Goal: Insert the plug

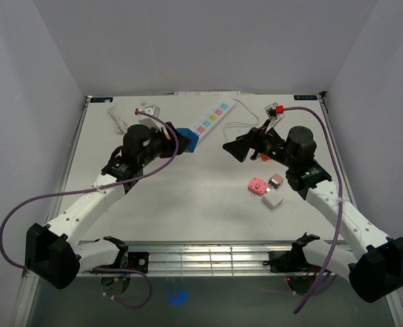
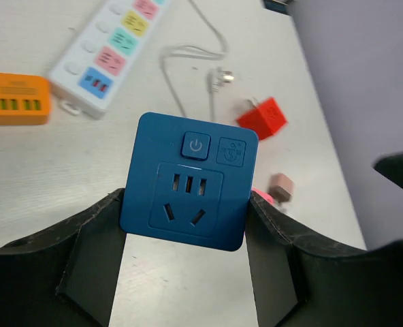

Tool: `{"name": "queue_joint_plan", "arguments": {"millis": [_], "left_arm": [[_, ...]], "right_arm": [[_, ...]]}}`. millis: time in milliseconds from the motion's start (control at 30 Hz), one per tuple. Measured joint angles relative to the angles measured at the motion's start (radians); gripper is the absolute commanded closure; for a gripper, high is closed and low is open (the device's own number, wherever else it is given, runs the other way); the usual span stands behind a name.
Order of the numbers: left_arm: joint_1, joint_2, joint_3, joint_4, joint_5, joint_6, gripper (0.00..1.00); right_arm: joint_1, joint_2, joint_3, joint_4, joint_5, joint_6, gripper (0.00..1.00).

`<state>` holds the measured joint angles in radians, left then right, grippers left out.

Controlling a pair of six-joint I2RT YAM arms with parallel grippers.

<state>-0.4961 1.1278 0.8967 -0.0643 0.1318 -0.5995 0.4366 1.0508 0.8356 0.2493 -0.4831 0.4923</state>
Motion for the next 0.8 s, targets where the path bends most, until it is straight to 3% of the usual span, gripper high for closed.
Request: {"name": "queue_joint_plan", "arguments": {"millis": [267,467,800], "left_arm": [[0.067,0.231,0.182,-0.208,-0.277,0.027,1.0],[0.129,0.369,0.264,-0.25,-0.301,0.036,1.0],[0.128,0.529,0.438,-0.246,-0.287,0.037,1.0]], "right_arm": [[0.0,0.033,0.0,-0.101,0.091,-0.096,0.09],[0.0,0.051,0.0,-0.141,0.138,-0.139,0.09],[0.0,0.169,0.052,-0.225,0.237,-0.17,0.08]]}}
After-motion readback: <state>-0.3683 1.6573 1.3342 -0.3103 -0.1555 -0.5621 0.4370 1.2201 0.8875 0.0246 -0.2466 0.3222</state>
